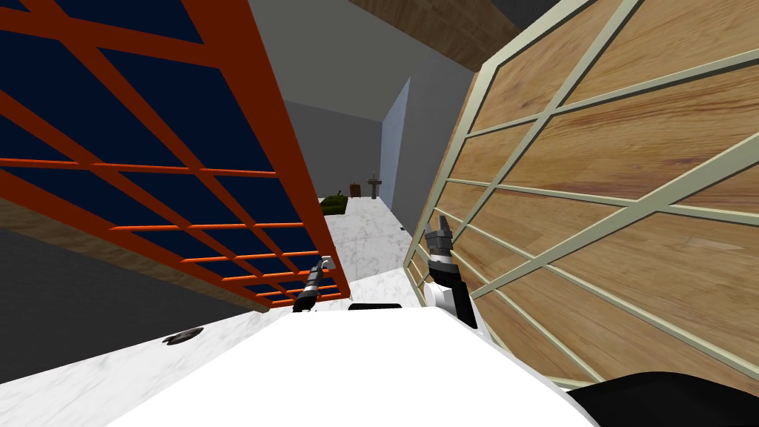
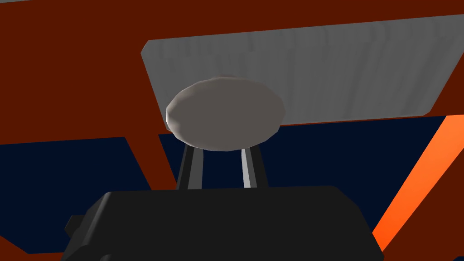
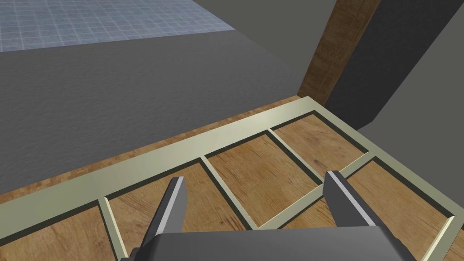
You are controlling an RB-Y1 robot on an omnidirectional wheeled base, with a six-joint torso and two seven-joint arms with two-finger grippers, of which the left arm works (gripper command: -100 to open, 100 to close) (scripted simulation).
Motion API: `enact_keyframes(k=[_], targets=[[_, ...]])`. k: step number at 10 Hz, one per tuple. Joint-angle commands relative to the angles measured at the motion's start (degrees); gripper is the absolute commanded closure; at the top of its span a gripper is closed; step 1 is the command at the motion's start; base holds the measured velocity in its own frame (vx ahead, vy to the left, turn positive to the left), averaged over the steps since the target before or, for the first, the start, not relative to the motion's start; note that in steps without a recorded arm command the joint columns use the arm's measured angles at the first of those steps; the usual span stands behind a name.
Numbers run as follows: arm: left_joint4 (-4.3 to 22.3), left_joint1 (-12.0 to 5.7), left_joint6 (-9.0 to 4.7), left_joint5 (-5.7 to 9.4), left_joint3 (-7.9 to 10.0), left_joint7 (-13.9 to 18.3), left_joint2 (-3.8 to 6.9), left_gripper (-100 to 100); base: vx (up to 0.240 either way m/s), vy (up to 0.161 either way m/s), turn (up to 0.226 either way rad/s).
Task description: Pull the door open
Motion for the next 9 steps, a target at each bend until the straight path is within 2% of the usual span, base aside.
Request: enact_keyframes(k=[1,2,8,9], targets=[[0.0,-0.67,-0.39,-0.67,-1.60,0.1,-1.40,100,-0.007,0.000,0.001],[-0.1,-0.01,0.24,0.12,0.27,2.2,-0.03,100,-0.029,0.031,-0.027],[0.3,-0.16,0.45,0.61,1.43,11.2,-0.21,100,-0.058,0.023,-0.092],[0.3,-0.16,0.45,0.61,1.43,11.8,-0.21,100,-0.064,0.011,-0.048]])
